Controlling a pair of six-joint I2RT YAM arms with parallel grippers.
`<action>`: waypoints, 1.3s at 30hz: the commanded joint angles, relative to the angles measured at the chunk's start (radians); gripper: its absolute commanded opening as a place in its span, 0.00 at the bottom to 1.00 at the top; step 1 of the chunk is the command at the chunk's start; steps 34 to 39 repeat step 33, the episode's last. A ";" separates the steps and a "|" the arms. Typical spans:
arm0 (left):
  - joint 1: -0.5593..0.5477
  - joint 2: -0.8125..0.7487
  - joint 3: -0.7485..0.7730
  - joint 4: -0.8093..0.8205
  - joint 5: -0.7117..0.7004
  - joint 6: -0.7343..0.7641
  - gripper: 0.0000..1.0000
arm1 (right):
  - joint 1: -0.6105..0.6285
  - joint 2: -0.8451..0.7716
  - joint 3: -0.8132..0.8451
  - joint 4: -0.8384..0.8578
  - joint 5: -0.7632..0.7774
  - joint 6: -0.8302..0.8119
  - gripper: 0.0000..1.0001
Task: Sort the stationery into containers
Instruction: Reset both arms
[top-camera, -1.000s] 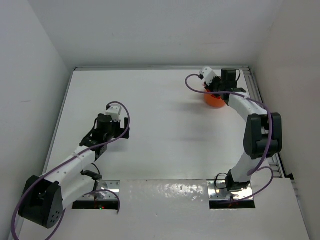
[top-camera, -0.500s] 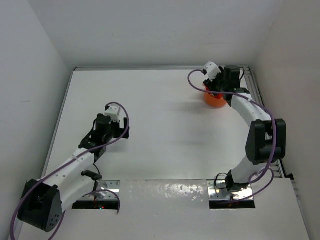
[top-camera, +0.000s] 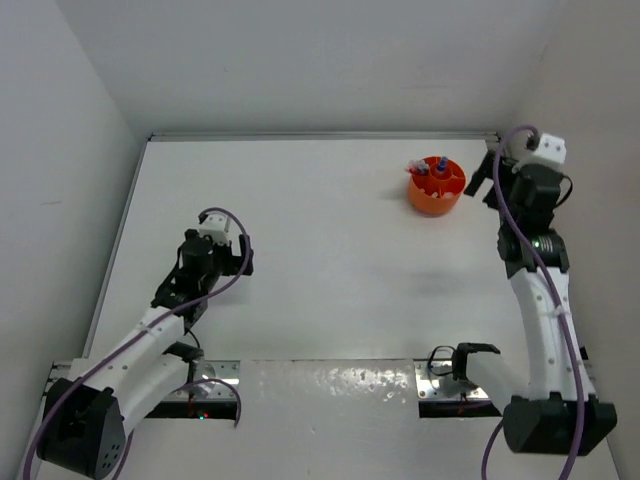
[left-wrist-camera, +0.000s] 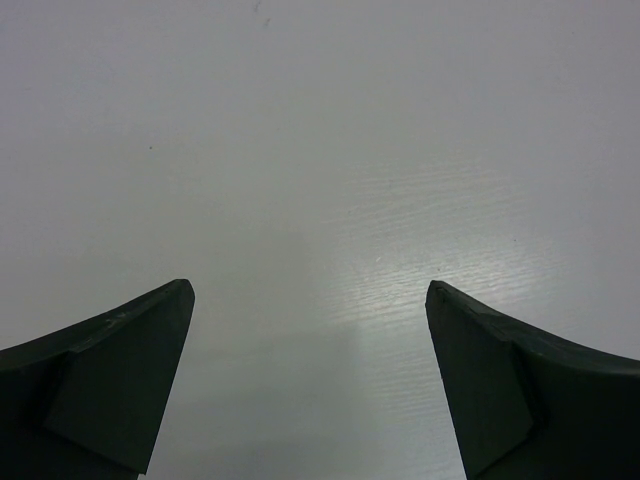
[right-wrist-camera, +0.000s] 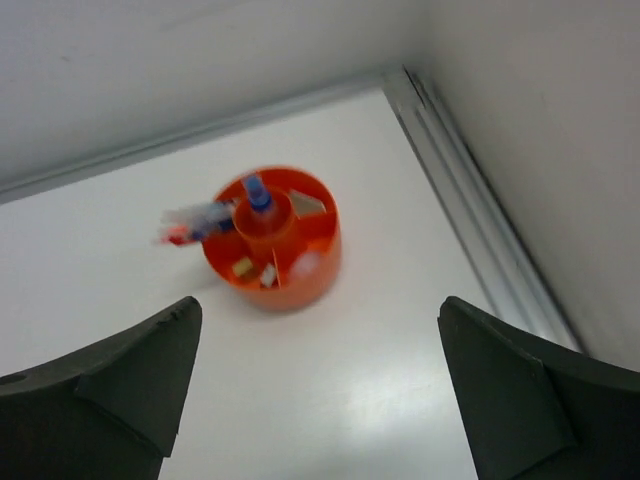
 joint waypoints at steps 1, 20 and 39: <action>0.021 -0.041 -0.032 0.078 -0.012 -0.031 1.00 | -0.023 -0.082 -0.130 -0.252 0.168 0.370 0.99; 0.047 -0.173 -0.130 0.179 -0.067 -0.081 1.00 | -0.036 -0.085 -0.255 -0.810 0.402 0.734 0.99; 0.030 -0.174 -0.122 0.170 -0.069 -0.083 1.00 | -0.036 -0.257 -0.325 -0.772 0.423 0.711 0.99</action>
